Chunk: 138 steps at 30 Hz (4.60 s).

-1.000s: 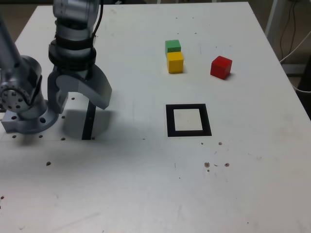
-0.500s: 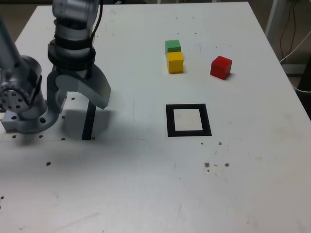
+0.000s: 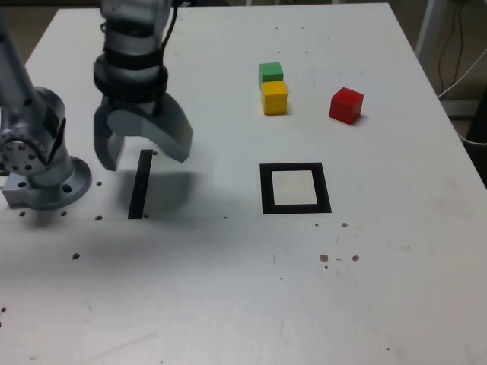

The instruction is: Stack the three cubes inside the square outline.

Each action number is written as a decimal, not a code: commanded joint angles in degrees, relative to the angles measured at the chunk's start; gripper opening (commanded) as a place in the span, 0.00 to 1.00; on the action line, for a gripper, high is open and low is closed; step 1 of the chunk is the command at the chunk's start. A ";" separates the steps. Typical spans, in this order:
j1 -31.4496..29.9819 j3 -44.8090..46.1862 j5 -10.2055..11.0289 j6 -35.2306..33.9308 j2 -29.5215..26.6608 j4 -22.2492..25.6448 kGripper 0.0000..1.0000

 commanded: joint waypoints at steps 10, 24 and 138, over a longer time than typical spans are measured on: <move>0.00 -14.78 2.35 -0.08 6.66 8.08 0.99; 1.76 -35.16 3.03 1.96 18.24 16.37 0.99; 14.00 -92.55 8.28 46.71 56.99 28.75 0.43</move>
